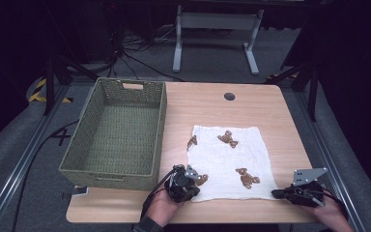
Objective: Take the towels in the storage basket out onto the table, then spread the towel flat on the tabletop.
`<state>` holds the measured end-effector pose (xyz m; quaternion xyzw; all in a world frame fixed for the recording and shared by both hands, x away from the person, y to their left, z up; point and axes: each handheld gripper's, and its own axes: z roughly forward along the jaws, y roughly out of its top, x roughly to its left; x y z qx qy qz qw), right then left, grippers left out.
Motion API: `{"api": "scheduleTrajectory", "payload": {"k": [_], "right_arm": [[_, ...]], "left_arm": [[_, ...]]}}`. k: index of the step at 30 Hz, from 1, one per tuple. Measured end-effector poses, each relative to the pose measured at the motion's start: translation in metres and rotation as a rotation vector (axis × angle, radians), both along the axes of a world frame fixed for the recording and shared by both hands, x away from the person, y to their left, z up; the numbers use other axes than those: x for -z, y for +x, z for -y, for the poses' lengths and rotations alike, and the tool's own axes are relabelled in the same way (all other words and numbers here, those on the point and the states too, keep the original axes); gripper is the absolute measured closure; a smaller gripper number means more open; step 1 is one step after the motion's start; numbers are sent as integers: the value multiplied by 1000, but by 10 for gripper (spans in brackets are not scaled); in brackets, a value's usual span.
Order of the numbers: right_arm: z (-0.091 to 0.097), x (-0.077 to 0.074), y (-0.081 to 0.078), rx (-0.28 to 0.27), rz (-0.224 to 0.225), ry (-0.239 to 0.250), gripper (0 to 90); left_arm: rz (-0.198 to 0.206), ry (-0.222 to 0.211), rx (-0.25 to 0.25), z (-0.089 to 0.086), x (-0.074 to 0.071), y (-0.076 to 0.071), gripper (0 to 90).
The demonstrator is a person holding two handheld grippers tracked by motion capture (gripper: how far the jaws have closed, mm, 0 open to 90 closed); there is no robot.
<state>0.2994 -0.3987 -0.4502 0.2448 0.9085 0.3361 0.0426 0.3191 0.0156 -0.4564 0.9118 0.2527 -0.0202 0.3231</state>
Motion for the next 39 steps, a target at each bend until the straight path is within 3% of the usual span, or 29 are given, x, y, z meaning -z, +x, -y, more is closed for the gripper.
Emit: {"api": "scheduleTrajectory", "payload": {"k": [6,14,21,28,39], "right_arm": [[-4,-1,-8,-28,6,-5,895],[-5,-9,6,28,46,37,796],[-6,-17,28,85,79,77,700],[-10,-22,60,128,88,101,619],[-16,-29,101,146,101,109,606]], "left_arm": [[18,21,-20,-4,-4,-4,898],[42,7,-54,8,-11,10,853],[69,-10,-118,16,-17,31,710],[77,-14,-202,18,-23,65,587],[115,-16,-283,19,-26,103,555]]}}
